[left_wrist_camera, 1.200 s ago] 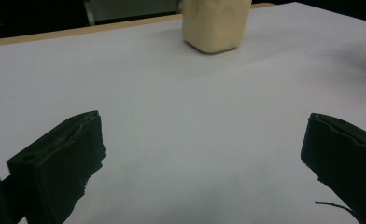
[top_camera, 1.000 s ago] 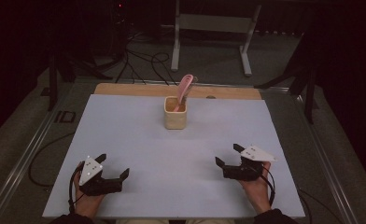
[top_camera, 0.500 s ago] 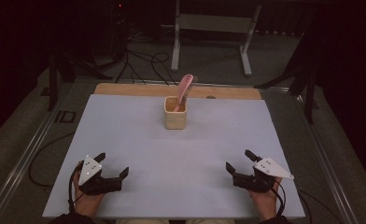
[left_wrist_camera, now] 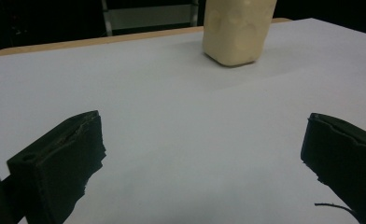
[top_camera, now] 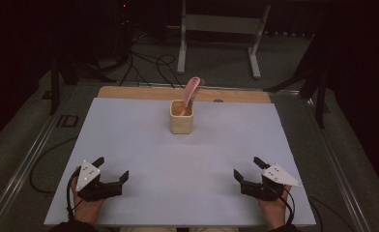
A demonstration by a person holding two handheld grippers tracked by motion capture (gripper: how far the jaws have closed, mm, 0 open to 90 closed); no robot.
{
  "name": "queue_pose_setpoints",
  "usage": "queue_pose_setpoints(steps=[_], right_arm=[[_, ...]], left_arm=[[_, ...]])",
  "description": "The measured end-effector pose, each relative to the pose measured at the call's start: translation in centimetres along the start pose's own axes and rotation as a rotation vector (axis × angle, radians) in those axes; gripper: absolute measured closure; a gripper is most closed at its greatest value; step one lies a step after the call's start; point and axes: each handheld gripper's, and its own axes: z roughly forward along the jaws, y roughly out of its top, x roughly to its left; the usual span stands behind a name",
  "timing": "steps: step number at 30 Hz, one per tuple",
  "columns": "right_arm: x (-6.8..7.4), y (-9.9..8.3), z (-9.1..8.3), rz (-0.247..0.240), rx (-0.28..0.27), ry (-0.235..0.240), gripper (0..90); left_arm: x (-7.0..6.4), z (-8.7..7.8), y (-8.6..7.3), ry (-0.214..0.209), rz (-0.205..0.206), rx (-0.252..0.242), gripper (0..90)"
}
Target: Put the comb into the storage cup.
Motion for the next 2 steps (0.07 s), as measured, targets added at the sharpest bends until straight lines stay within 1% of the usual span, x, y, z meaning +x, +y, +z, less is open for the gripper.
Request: queue_pose_setpoints(steps=[2], right_arm=[[0.03, 0.01, 0.01, -0.001, 0.000, 0.000, 11.4]], left_arm=[[0.01, 0.00, 0.00, 0.001, 0.001, 0.000, 0.2]])
